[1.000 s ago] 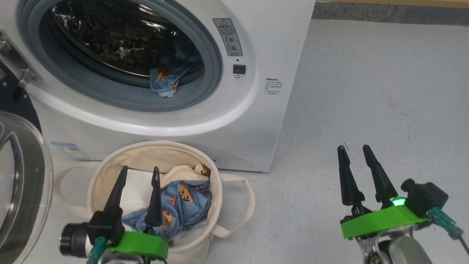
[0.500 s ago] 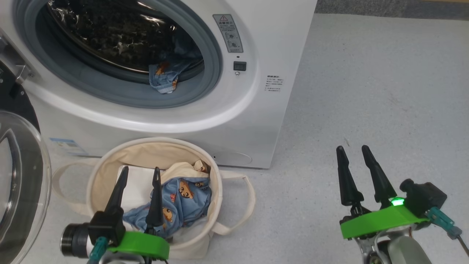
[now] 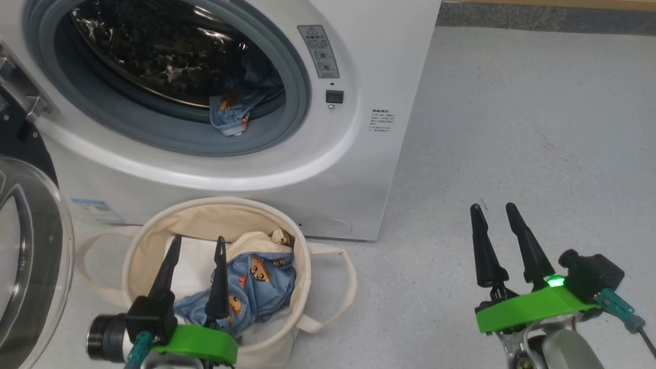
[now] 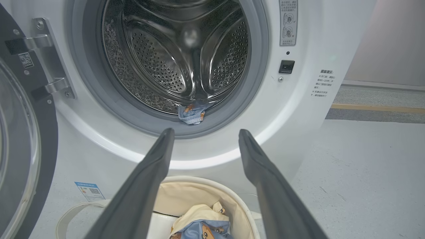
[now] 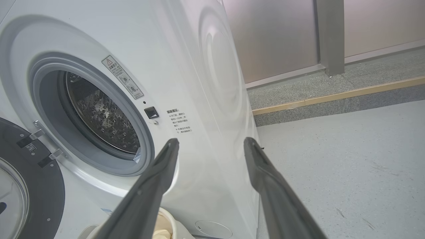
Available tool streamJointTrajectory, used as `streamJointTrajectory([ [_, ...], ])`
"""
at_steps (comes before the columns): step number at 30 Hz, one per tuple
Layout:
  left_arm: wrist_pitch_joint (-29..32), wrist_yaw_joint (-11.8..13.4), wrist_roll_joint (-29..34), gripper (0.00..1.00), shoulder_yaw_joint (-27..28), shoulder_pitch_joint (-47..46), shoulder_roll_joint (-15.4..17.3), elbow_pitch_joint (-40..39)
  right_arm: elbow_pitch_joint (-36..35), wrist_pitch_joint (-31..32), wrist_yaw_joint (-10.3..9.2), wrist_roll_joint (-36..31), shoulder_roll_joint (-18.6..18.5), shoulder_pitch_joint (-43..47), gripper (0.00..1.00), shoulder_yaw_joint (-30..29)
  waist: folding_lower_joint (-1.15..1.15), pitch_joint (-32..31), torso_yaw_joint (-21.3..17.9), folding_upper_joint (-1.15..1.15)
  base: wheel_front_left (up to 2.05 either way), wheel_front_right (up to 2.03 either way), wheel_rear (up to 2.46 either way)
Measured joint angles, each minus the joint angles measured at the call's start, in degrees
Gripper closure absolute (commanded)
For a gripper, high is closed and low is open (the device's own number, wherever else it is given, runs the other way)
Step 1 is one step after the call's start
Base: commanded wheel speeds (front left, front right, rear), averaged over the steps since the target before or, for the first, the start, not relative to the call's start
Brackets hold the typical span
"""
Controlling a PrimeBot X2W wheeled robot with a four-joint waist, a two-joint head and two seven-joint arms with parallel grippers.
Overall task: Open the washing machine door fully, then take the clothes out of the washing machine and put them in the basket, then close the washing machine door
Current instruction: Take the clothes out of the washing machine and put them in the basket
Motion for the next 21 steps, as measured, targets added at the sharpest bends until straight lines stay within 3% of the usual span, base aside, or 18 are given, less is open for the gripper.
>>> streamJointTrajectory([
  [21, 0.0, -0.1, -0.5, 0.00, 0.5, 0.1, 0.0, 0.5, 0.1, 0.0, 0.00, 0.5, 0.0, -0.1, 0.00, -0.1, 0.00, 1.0, -0.9, 0.00, 0.00, 0.00, 0.00],
])
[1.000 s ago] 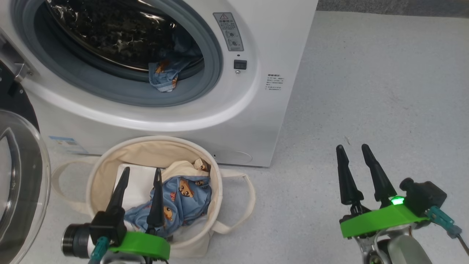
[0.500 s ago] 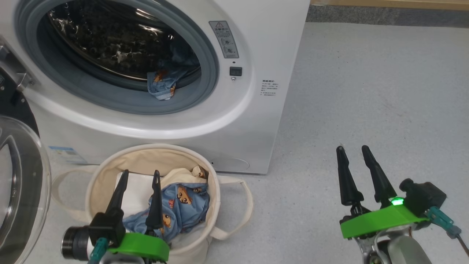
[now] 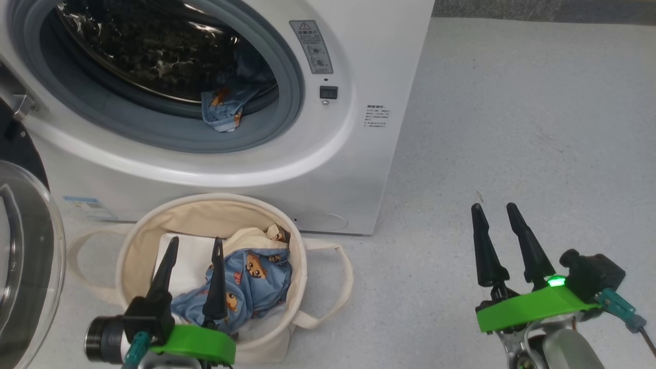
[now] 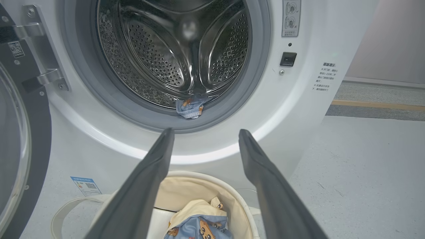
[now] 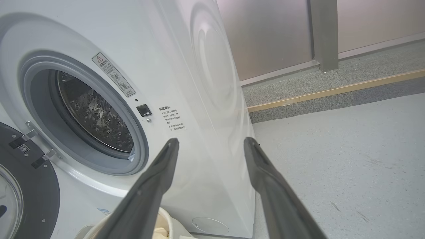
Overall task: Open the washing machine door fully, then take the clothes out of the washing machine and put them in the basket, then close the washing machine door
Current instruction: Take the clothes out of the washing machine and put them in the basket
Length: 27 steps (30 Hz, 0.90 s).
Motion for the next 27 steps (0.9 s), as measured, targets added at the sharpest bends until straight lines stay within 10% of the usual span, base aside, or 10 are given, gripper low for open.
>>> streamJointTrajectory([
  [13, 0.0, -2.1, 0.0, 0.00, 0.4, -3.9, 0.2, 2.1, -1.1, 0.0, 0.00, 0.5, 0.0, -1.1, 0.00, 0.5, 0.00, 3.6, 0.3, 0.00, 0.00, 0.00, 0.00],
  [27, 9.2, -7.6, -7.2, 0.00, 7.5, -37.1, 6.2, 20.1, -3.2, 0.0, 0.00, 2.3, 0.0, -9.1, 0.00, 2.2, 0.00, 17.4, -2.3, 0.00, 0.00, 0.00, 0.00],
])
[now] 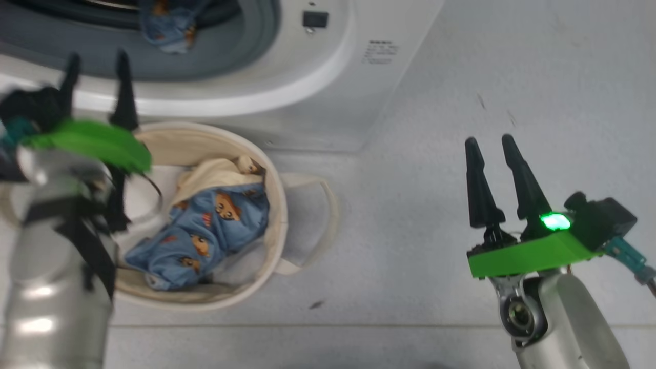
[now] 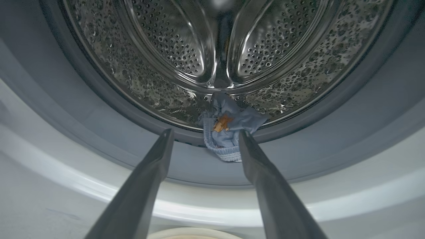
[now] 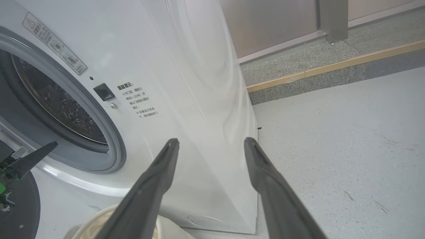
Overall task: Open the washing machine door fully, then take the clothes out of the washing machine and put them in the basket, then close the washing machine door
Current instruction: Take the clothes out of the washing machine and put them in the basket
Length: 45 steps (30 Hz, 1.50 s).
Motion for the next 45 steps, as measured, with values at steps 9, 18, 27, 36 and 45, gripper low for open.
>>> streamJointTrajectory([
  [9, 9.9, -1.6, -5.9, 0.00, 3.4, -14.8, 2.5, 11.7, -0.2, 0.0, 0.00, 2.4, 0.0, -3.1, 0.00, 1.0, 0.00, 6.1, -5.6, 0.00, 0.00, 0.00, 0.00],
  [18, 12.0, -1.2, -7.2, 0.00, 3.9, -20.6, 4.1, 21.9, -0.2, 0.0, 0.00, 5.3, 0.0, -3.1, 0.00, 2.3, 0.00, 6.8, -8.9, 0.00, 0.00, 0.00, 0.00],
  [27, 9.3, -0.3, -2.9, 0.00, -0.8, -23.9, 4.1, 27.9, -0.5, 0.0, 0.00, 4.7, 0.0, -3.1, 0.00, 3.0, 0.00, 7.1, -9.7, 0.00, 0.00, 0.00, 0.00],
  [36, 7.2, 1.1, -0.8, 0.00, -3.6, -29.8, 3.6, 32.0, -1.2, 0.0, 0.00, 4.8, 0.0, -4.1, 0.00, 4.0, 0.00, 9.3, -10.9, 0.00, 0.00, 0.00, 0.00],
  [45, 5.4, 1.5, 0.3, 0.99, -5.5, -36.6, 3.0, 35.0, -2.0, 0.0, 0.00, 4.8, 0.0, -6.0, 0.00, 3.9, 0.00, 12.6, -11.2, 0.00, 0.00, 0.00, 0.00],
])
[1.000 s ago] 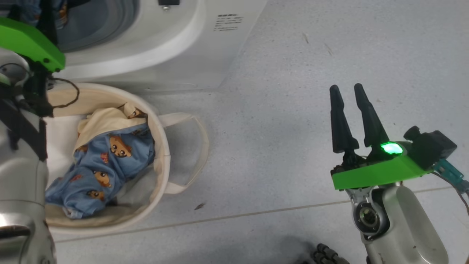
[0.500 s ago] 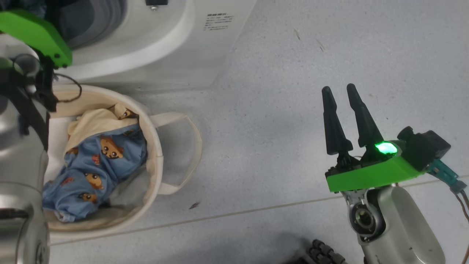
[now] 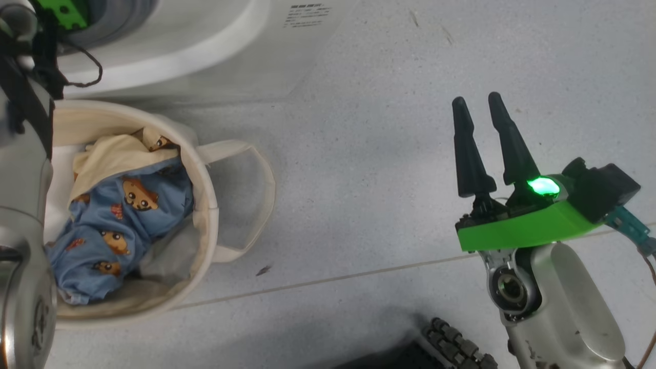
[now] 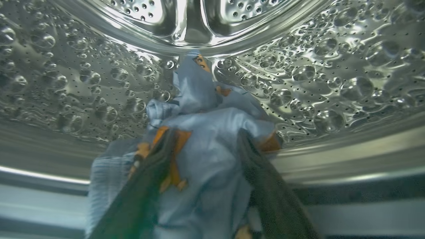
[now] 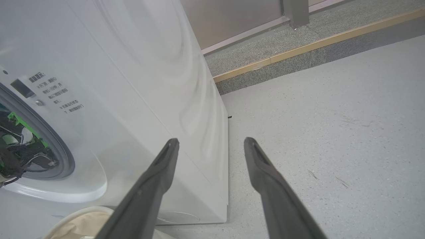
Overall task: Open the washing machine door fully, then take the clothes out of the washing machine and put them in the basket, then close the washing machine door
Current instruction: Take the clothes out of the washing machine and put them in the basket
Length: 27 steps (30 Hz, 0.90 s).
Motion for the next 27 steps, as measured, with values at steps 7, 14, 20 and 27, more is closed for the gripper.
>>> streamJointTrajectory([
  [7, -3.3, -1.9, -0.7, 1.00, -0.3, -1.2, -0.6, 2.1, -0.2, 0.0, 0.00, 0.0, 0.0, -0.5, 0.00, 0.0, 0.00, 0.4, 0.6, 0.00, 0.00, 0.00, 0.00],
  [14, -10.7, -3.6, -2.5, 1.00, 0.0, -0.1, -2.2, 2.9, 0.2, 0.0, 0.00, -1.4, 0.0, -0.5, 0.00, -0.3, 0.00, -1.6, 2.4, 0.00, 0.00, 0.00, 0.00],
  [20, -14.1, -4.7, -3.8, 1.00, 0.4, 3.6, -2.9, -1.3, 1.1, 0.0, 0.00, -2.8, 0.0, -0.3, 0.00, -0.6, 0.00, -4.9, 4.9, 0.00, 0.00, 0.00, 0.00],
  [27, -14.2, -4.8, -4.2, 1.00, 3.2, 10.9, -3.0, -13.6, 1.9, 0.0, 0.00, -4.0, 0.0, 0.3, 0.00, -0.8, 0.00, -8.1, 7.1, 0.00, 0.00, 0.00, 0.00],
])
